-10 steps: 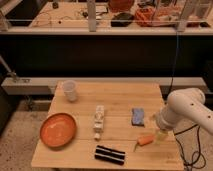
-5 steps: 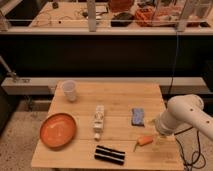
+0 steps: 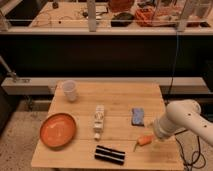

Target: Place the pepper on the white sponge

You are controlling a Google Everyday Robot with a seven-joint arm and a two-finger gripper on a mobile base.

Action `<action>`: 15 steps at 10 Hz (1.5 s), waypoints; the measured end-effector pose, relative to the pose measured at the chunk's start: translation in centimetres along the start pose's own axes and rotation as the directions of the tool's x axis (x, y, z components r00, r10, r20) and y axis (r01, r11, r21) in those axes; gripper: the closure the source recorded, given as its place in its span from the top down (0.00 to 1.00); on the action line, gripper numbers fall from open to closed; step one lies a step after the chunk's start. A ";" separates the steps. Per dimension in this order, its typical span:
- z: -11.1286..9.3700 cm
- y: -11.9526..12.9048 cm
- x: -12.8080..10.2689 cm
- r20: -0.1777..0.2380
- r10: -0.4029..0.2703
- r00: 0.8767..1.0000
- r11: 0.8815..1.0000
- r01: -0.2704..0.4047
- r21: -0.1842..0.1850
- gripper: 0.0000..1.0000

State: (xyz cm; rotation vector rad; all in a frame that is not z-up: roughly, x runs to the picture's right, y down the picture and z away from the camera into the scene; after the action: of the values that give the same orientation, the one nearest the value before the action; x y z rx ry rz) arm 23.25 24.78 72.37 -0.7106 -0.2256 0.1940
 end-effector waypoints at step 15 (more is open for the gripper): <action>4.0 0.9 -0.2 0.017 0.000 1.000 1.000 0.000 0.002 0.80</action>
State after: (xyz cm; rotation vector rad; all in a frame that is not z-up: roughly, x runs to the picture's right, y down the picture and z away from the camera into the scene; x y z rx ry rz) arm 21.88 27.88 74.72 -0.7070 -0.2412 0.2006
